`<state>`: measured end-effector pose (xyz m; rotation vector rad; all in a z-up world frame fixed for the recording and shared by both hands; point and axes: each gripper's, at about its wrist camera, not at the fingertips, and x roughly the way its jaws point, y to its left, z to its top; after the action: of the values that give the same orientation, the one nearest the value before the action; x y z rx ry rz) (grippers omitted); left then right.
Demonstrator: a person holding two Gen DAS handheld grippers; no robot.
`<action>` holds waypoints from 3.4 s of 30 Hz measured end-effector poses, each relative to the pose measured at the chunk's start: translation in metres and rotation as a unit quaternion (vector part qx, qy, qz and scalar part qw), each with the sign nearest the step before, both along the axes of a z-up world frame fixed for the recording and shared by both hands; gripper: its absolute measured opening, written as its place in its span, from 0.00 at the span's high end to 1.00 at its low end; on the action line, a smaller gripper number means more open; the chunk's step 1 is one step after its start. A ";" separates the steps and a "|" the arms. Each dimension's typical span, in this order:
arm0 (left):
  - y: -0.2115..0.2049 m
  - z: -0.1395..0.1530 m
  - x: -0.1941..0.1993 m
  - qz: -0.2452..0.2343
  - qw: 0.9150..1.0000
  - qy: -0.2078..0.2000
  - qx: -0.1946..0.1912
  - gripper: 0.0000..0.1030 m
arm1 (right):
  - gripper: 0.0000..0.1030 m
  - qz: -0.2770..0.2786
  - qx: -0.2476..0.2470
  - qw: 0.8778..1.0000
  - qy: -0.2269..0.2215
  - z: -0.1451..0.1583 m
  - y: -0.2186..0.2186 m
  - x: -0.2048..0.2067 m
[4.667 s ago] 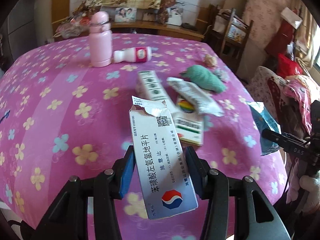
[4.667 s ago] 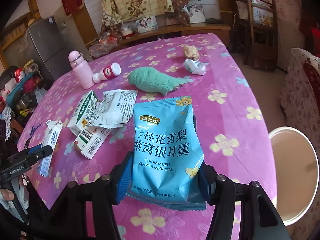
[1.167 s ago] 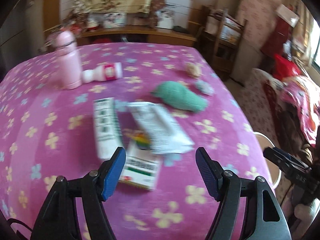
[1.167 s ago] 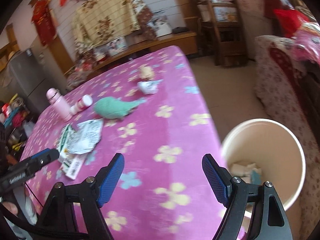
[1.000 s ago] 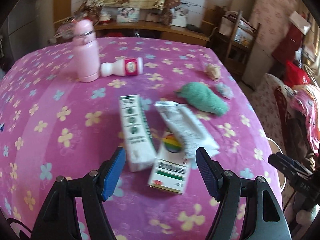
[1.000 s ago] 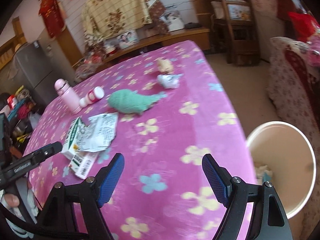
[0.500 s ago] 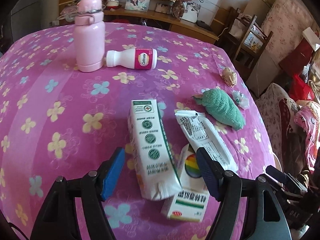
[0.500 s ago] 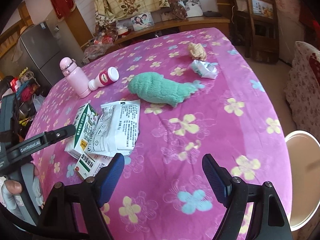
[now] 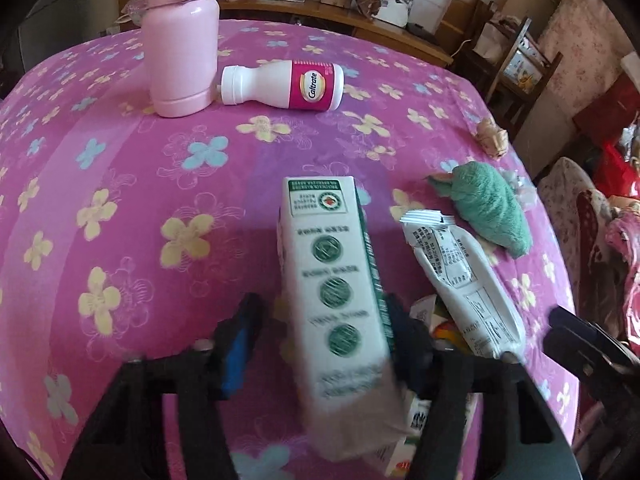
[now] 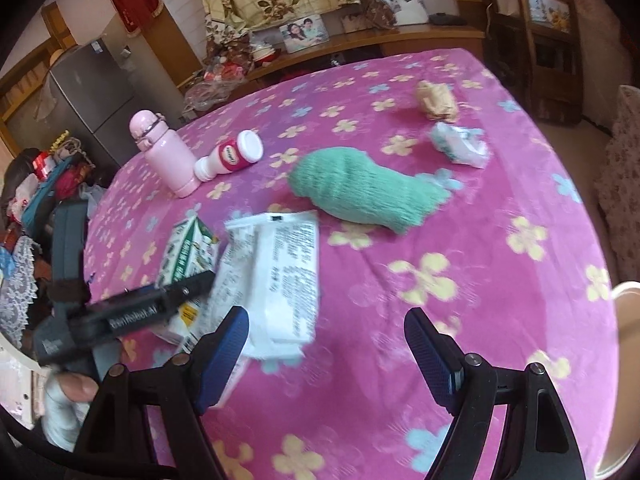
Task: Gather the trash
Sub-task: 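Grasp the white milk carton with the left tool while the right tool grasps the white wrapper, then carry the carton and wrapper over the bucket and open both tools, then move both open tools back to the table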
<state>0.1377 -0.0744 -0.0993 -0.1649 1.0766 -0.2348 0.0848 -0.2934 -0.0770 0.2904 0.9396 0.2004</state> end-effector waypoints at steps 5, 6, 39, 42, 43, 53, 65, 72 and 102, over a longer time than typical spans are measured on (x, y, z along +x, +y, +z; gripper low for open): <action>0.012 0.008 -0.008 -0.005 1.000 -0.008 0.003 0.59 | 0.20 0.022 0.015 0.999 0.023 -0.011 0.023 0.033; 0.014 0.008 -0.009 -0.005 1.000 -0.008 0.001 0.59 | 0.20 0.027 0.016 0.999 0.028 -0.013 0.027 0.037; -0.086 0.077 -0.106 -0.103 0.990 -0.094 0.002 0.60 | 0.43 -0.007 0.037 0.998 -0.051 0.029 -0.061 -0.109; -0.113 0.081 -0.114 -0.126 0.987 -0.099 0.002 0.60 | 0.43 -0.033 0.033 0.997 -0.057 0.033 -0.083 -0.125; -0.124 0.081 -0.117 -0.134 0.986 -0.099 0.002 0.60 | 0.43 -0.043 0.030 0.997 -0.059 0.034 -0.093 -0.131; -0.220 0.081 -0.136 -0.212 0.972 -0.101 -0.001 0.60 | 0.43 -0.138 0.001 0.988 -0.061 0.032 -0.178 -0.180; -0.309 0.065 -0.145 -0.272 0.958 -0.084 -0.007 0.60 | 0.43 -0.228 -0.006 0.973 -0.040 0.013 -0.257 -0.214; -0.340 0.051 -0.141 -0.286 0.956 -0.065 -0.012 0.60 | 0.43 -0.270 -0.015 0.963 -0.023 -0.005 -0.289 -0.215; -0.359 0.038 -0.132 -0.285 0.956 -0.059 -0.023 0.33 | 0.18 -0.325 -0.007 0.945 -0.021 -0.033 -0.320 -0.216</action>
<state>0.0060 -0.4334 -0.0615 0.1235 0.9799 -0.7797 -0.1307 -0.6133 -0.1099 0.5654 0.7584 -0.4067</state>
